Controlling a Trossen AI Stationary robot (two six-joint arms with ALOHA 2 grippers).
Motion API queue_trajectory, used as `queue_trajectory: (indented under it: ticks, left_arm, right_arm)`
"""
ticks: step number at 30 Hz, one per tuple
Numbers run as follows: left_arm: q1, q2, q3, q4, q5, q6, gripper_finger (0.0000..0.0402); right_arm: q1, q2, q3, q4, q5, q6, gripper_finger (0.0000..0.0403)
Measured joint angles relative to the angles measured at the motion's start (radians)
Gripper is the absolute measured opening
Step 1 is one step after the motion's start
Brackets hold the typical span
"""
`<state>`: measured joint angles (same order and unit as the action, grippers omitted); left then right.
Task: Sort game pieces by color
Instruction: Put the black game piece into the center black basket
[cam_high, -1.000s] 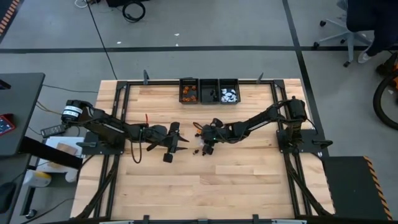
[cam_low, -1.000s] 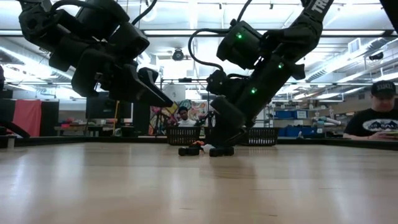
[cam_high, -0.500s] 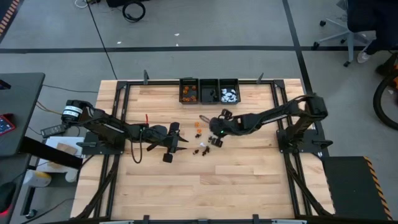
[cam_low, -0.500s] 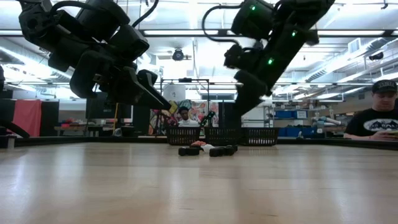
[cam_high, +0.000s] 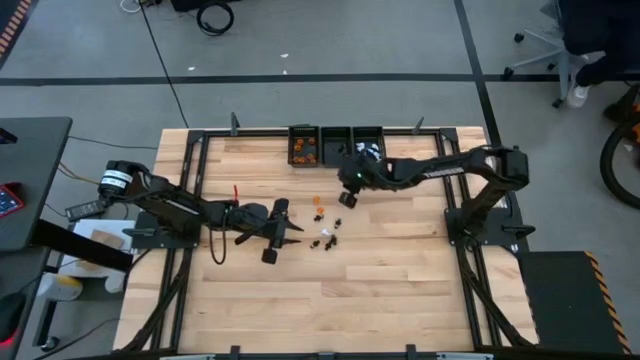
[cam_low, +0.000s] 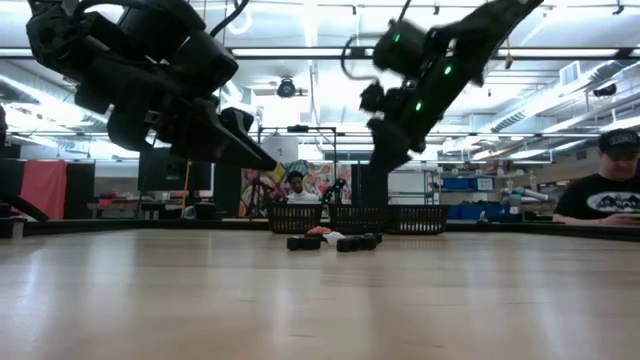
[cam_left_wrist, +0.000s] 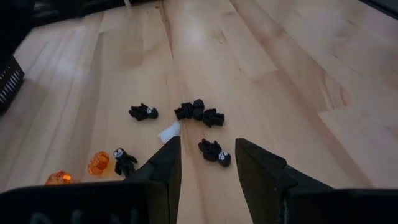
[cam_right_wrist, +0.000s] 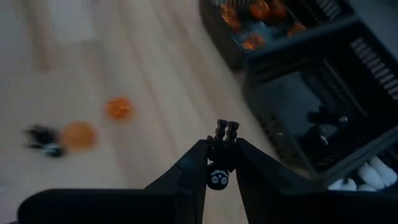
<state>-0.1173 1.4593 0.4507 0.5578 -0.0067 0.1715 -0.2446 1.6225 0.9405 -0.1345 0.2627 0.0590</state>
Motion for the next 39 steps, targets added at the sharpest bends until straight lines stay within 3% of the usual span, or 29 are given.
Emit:
queue_trajectory:
  ticks: [12, 21, 32, 39]
  left_arm:
    - [0.002, 0.0, 0.0, -0.003, 0.0, 0.024, 0.013]
    - [0.002, 0.0, 0.0, -0.042, 0.0, 0.049, 0.013]
    - [0.002, 0.0, 0.0, -0.042, 0.0, 0.061, 0.013]
    - [0.002, 0.0, 0.0, -0.06, 0.0, 0.068, 0.013]
  right_arm:
    - [-0.214, 0.231, 0.268, -0.061, -0.099, -0.035, 0.0086]
    - [-0.28, 0.308, 0.409, -0.209, -0.172, -0.027, 0.0098]
    - [-0.26, 0.227, 0.411, -0.297, -0.208, -0.049, 0.0124]
    - [-0.073, 0.192, 0.405, -0.271, -0.205, -0.079, 0.0124]
